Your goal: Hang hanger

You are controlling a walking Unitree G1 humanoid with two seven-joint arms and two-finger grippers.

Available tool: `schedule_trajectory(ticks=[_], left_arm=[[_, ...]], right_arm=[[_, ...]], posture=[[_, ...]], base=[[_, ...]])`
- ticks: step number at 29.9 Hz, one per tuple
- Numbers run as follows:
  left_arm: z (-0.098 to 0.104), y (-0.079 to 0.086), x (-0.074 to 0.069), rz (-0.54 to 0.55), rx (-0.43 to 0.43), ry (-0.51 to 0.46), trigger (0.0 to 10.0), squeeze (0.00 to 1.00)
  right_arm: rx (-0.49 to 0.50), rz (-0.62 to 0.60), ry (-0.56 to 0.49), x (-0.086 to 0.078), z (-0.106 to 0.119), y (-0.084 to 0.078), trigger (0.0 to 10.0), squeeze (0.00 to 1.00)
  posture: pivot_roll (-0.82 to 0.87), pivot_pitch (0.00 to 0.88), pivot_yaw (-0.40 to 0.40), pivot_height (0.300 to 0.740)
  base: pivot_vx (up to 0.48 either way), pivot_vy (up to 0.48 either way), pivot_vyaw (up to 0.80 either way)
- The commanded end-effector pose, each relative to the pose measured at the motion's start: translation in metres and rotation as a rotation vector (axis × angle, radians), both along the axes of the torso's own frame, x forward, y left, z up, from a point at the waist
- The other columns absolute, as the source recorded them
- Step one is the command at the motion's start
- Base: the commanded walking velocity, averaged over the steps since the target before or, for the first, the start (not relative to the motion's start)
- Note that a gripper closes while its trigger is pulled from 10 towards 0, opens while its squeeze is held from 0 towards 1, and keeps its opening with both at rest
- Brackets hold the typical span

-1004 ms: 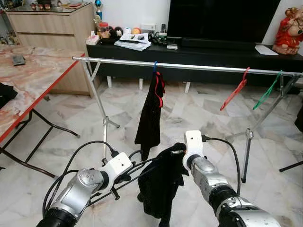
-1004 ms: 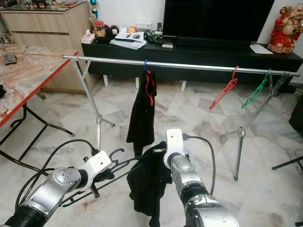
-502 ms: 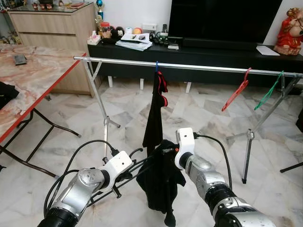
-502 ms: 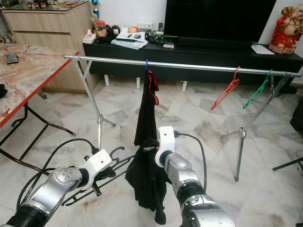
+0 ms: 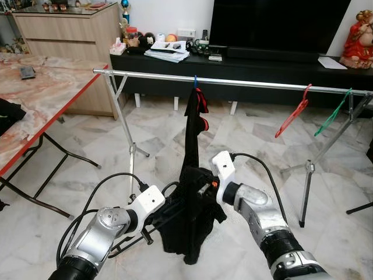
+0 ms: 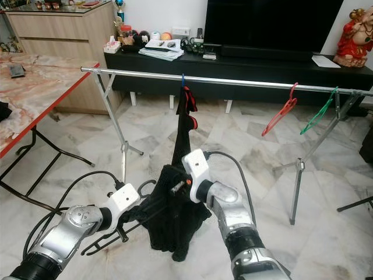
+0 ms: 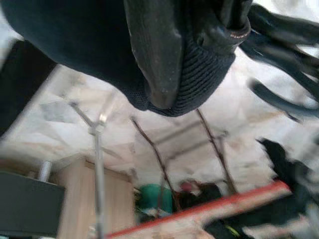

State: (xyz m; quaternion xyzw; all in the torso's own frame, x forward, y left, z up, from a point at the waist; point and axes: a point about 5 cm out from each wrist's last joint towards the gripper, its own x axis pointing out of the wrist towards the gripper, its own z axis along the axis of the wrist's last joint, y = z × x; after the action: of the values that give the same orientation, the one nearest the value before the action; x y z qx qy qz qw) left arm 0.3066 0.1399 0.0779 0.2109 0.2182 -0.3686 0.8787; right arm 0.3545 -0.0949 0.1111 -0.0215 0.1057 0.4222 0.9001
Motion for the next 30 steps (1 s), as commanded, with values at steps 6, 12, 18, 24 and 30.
schedule_trajectory(ticks=[6, 12, 18, 24, 30], left_arm=[[0.011, -0.004, 0.005, -0.011, -0.045, -0.04, 10.0, 0.0], [0.009, -0.004, 0.003, -0.015, -0.048, -0.034, 10.0, 0.0], [0.009, -0.006, 0.001, -0.022, -0.057, -0.025, 10.0, 0.0], [0.008, -0.003, 0.003, -0.004, -0.047, -0.028, 10.0, 0.0], [0.008, -0.001, 0.006, 0.02, -0.031, -0.044, 10.0, 0.0]], right_arm=[[-0.295, -0.308, -0.056, 0.012, -0.012, -0.034, 10.0, 0.0], [-0.361, -0.313, -0.226, 0.02, 0.007, -0.035, 10.0, 0.0], [-0.209, -0.104, -0.219, 0.016, 0.018, -0.005, 10.0, 0.0], [-0.088, -0.023, -0.154, 0.013, 0.024, 0.006, 10.0, 0.0], [-0.075, 0.164, -0.139, -0.005, 0.019, 0.01, 10.0, 0.0]], posture=[[0.11, 0.013, -0.051, 0.74], [0.11, 0.014, -0.054, 0.74], [0.12, 0.013, -0.056, 0.74], [0.11, 0.013, -0.054, 0.74], [0.11, 0.013, -0.053, 0.74]], base=[[0.0, 0.0, 0.0], [0.0, 0.0, 0.0], [0.0, 0.0, 0.0], [0.0, 0.0, 0.0], [0.0, 0.0, 0.0]])
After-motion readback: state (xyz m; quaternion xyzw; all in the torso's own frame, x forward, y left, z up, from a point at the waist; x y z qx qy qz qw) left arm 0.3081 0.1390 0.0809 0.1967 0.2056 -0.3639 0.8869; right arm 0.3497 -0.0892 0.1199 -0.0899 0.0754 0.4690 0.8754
